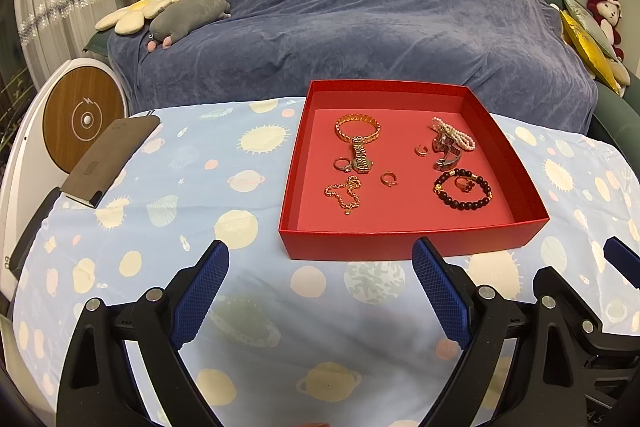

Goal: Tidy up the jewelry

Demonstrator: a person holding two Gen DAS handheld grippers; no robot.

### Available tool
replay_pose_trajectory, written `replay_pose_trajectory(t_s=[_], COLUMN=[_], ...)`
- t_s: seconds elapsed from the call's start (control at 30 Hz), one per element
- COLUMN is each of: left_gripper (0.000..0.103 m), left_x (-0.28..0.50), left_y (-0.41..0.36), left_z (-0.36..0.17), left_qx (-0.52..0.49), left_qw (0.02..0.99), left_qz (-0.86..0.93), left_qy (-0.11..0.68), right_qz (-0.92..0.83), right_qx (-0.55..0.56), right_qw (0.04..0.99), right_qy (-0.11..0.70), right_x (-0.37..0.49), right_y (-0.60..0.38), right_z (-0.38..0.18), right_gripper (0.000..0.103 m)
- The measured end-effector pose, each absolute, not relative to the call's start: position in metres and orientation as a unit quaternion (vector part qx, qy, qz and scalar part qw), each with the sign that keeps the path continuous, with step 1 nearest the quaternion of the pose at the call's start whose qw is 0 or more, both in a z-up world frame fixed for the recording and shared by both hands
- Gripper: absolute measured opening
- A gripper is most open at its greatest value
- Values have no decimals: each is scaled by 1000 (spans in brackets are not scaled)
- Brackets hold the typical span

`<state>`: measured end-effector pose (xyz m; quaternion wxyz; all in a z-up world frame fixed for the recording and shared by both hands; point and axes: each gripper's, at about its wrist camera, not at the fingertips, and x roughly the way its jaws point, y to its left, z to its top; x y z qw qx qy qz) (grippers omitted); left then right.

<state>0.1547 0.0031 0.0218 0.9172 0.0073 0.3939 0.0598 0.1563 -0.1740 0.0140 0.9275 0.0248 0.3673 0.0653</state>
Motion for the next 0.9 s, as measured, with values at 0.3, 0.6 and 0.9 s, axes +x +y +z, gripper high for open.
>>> replay_pose_trajectory(t_s=[0.3,0.6,0.9], left_gripper=[90,90,90], left_x=[154,153,155], left_y=[6,5,4], left_z=[21,20,18], left_qx=[-11,-14,-9], left_qw=[916,921,915], left_qz=[51,37,49], left_qy=[398,387,401], right_qz=[66,66,66], right_qx=[28,28,22], right_qw=[928,928,928], right_qy=[366,365,366], right_x=[156,155,154], right_y=[-175,-174,-173], right_z=[14,14,13], right_gripper=[98,98,98])
